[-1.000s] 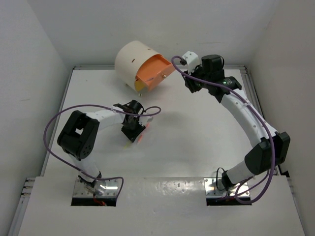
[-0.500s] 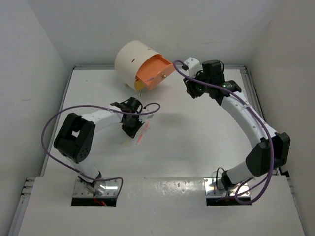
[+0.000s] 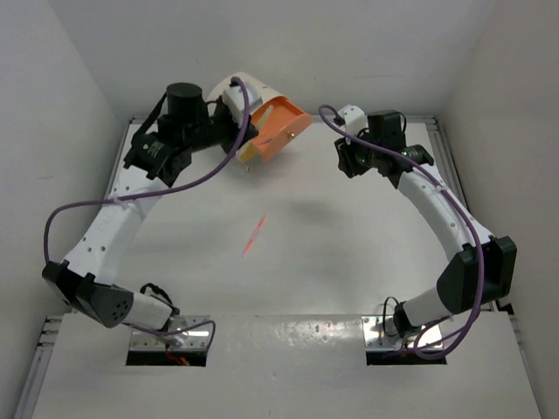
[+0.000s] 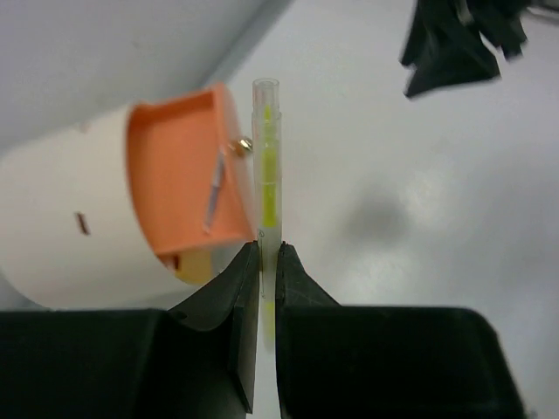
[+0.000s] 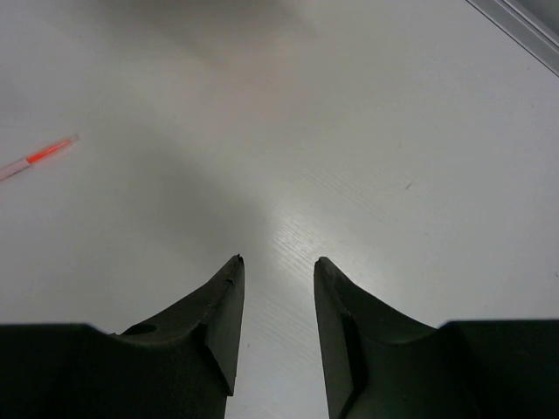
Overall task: Sort the stationery into containers
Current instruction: Place the pen in the drawer.
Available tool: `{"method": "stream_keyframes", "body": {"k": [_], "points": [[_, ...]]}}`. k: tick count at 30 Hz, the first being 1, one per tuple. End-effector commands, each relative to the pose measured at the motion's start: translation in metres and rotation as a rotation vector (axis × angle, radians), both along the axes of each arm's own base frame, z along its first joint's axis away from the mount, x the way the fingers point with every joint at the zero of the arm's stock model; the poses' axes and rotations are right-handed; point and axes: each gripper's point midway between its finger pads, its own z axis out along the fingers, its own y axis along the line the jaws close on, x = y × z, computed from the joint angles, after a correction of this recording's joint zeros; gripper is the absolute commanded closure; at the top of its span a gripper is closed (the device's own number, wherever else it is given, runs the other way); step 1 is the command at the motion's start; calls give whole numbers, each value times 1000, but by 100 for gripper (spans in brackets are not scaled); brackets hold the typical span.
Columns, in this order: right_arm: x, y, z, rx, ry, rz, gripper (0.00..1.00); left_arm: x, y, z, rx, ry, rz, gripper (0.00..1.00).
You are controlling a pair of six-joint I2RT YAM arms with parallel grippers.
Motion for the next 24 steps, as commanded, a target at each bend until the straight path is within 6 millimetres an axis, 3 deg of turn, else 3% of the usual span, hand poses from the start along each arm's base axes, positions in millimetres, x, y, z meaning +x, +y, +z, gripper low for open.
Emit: {"method": "stream_keyframes", "body": {"k": [1, 4, 10, 14, 16, 17, 24], "points": [[1, 1, 18, 43, -40, -5, 62, 37, -5, 19, -36, -56, 38, 100], [3, 0, 16, 35, -36, -14, 62, 82, -19, 27, -65, -59, 57, 100], [3, -2, 14, 21, -35, -17, 62, 135, -30, 34, -129, -101, 100, 100], [3, -2, 12, 17, -34, -15, 62, 160, -28, 19, -124, -77, 136, 100], [3, -2, 12, 20, -39, -18, 62, 168, -25, 0, -115, -58, 159, 100], [3, -2, 11, 22, -36, -22, 62, 172, -23, 2, -127, -74, 164, 100], [2, -2, 8, 18, -31, -18, 62, 184, -24, -24, -92, -42, 173, 100]]}}
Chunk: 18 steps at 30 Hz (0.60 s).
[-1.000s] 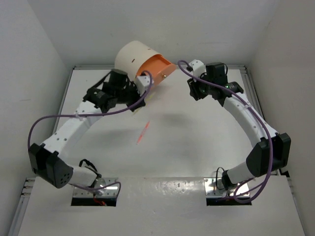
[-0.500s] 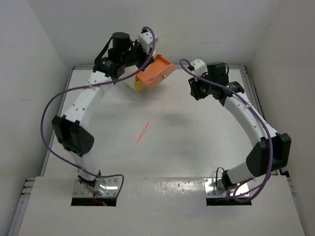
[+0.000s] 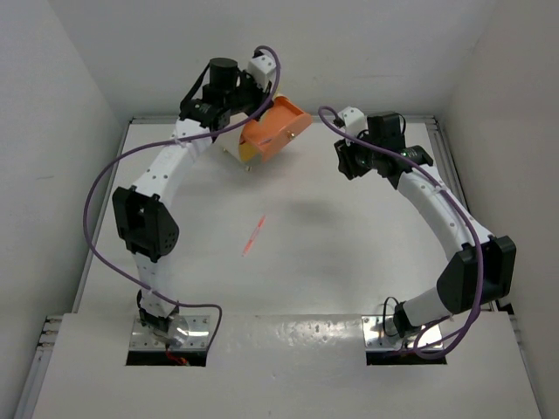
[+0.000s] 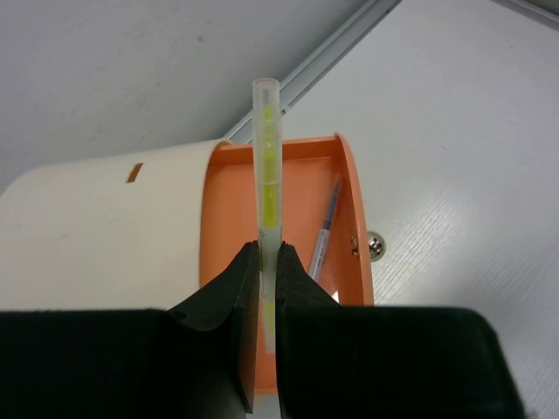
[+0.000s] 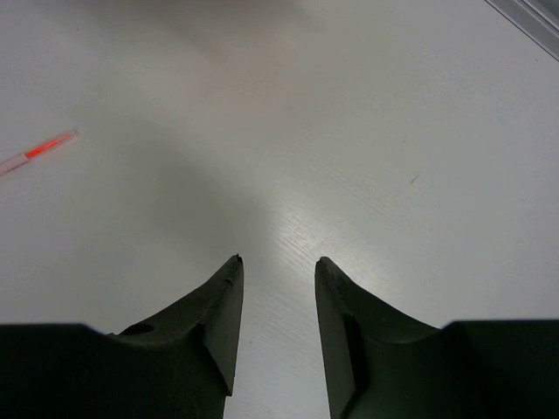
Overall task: Sort the stationery into containers
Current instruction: Place the pen in the drawer.
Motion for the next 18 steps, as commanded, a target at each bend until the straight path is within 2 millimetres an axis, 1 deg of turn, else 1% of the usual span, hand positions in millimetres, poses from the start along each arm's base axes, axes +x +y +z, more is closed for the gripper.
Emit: {"method": "stream_keyframes", "body": {"k": [1, 6, 13, 14, 15, 17, 18], "points": [[4, -1, 15, 16, -48, -13, 62, 10, 3, 10, -7, -48, 12, 100], [6, 0, 15, 15, -49, -12, 61, 11, -1, -13, 6, -1, -22, 100], [5, 0, 12, 12, -39, -12, 60, 16, -2, -33, 33, 37, -14, 100], [5, -1, 11, 10, -36, -11, 60, 19, -2, -33, 41, 39, -8, 100], [5, 0, 11, 9, -37, -8, 60, 17, -4, -39, 60, 57, -13, 99], [6, -1, 11, 8, -39, -10, 60, 21, -4, -45, 73, 73, -5, 99], [7, -1, 12, 9, -40, -12, 60, 19, -3, -50, 82, 92, -4, 99]]}}
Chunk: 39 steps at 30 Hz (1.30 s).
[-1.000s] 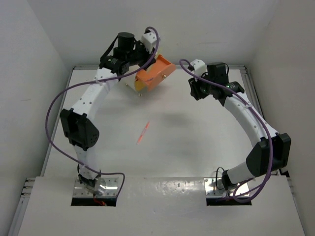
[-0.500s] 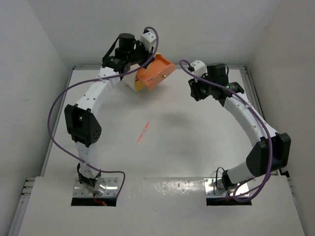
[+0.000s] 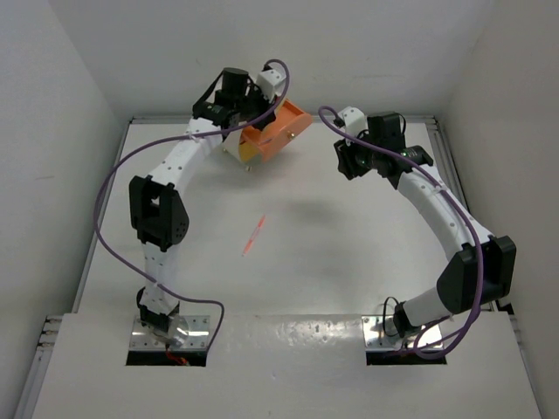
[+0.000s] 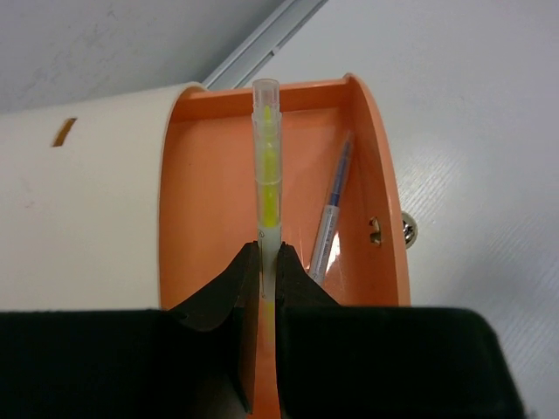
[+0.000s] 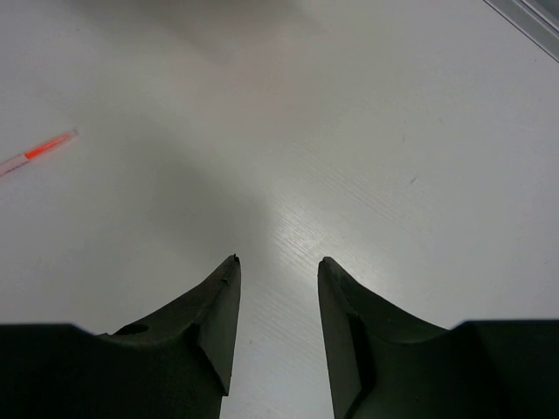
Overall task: Sort the stationery into containers
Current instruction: Place the pen in the drawer.
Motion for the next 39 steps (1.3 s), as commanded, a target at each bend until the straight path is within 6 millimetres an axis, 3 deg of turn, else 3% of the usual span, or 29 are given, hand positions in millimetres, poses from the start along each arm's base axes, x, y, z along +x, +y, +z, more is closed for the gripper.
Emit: {"method": "stream_keyframes", "body": {"k": [1, 10, 12, 13, 16, 19, 20, 22, 23, 25, 26, 27, 28, 29, 30, 32, 33, 35, 36, 39], "points": [[6, 0, 11, 9, -39, -8, 59, 2, 2, 8, 19, -10, 4, 99], [9, 2, 12, 19, -38, -8, 58, 3, 7, -1, 68, 18, 32, 95], [10, 2, 12, 18, -35, -9, 58, 2, 8, 2, 67, 17, 31, 84], [10, 2, 12, 18, -37, -8, 58, 1, 7, 4, 65, 16, 32, 65], [10, 2, 13, 22, -37, -8, 57, 0, 8, 17, 49, -9, 37, 44], [9, 3, 13, 26, -36, -8, 57, -2, 8, 56, -4, -64, 54, 35], [9, 3, 13, 27, -35, -8, 57, -5, 8, 85, -44, -99, 67, 35], [9, 3, 13, 31, -31, -12, 57, -14, 12, 111, -80, -120, 81, 36], [8, 4, 13, 32, -30, -14, 57, -27, 17, 129, -91, -144, 83, 37], [7, 3, 14, 35, -31, -18, 57, -45, 23, 128, -84, -121, 84, 38], [7, 2, 14, 35, -31, -22, 57, -66, 31, 145, -96, -140, 83, 39], [5, 2, 14, 41, -29, -31, 57, -77, 33, 104, -53, -52, 65, 41], [4, 2, 13, 44, -25, -34, 57, -87, 36, 91, -38, -21, 60, 42], [4, 2, 13, 49, -26, -37, 57, -107, 44, 97, -40, -31, 57, 42], [2, 2, 9, 60, -12, -45, 57, -119, 47, 58, 8, 52, 49, 42], [2, 1, 9, 73, -8, -61, 57, -144, 56, 43, 26, 90, 40, 43], [1, 2, 8, 86, -1, -70, 57, -161, 57, 5, 56, 175, 15, 42], [2, -1, 10, 98, 1, -84, 56, -184, 60, -15, 82, 211, -19, 43], [3, -2, 11, 105, 3, -93, 56, -199, 59, -46, 122, 268, -22, 42], [3, -7, 13, 114, 7, -110, 56, -219, 56, -65, 148, 279, -34, 43]]}}
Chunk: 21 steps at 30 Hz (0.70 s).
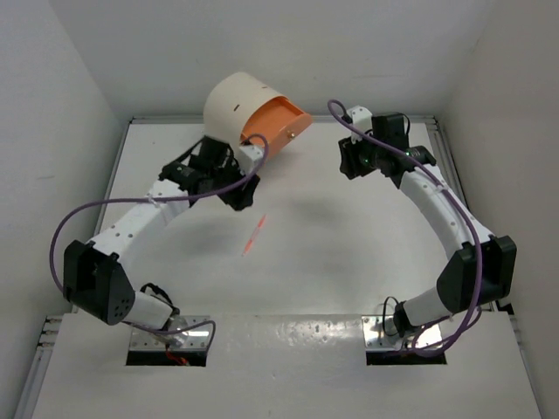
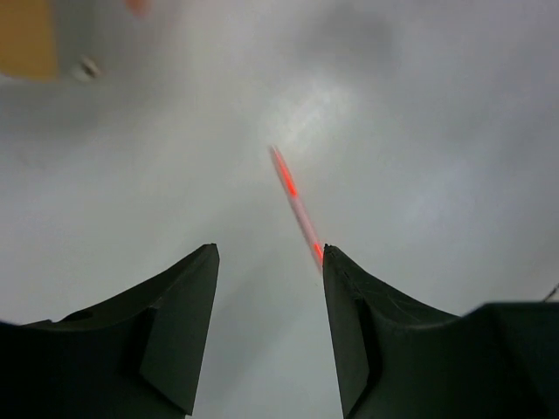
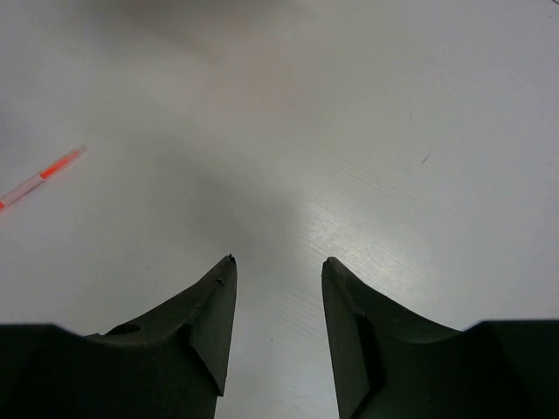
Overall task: Sort the stationery into containers
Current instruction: Pick up the pen from the center of the board.
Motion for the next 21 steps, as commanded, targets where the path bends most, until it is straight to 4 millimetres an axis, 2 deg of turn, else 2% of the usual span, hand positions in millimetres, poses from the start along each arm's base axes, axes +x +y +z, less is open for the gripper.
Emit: {"method": "stream_keyframes", "body": {"k": [1, 6, 7, 12, 13, 21], "points": [[4, -6, 18, 52, -38, -45, 56, -26, -8, -33, 48, 42, -37, 43], [5, -13, 20, 60, -34, -63, 56, -39, -25, -84, 179, 148, -33, 44], [5, -16, 21, 60, -32, -69, 56, -41, -26, -100, 205, 183, -30, 45], [6, -24, 22, 92, -15, -112, 56, -36, -30, -138, 260, 237, -10, 46], [6, -26, 21, 93, -12, -114, 56, -36, -29, -154, 284, 278, -10, 47], [3, -27, 18, 96, 0, -107, 56, -19, -34, -176, 290, 327, -16, 51]]}}
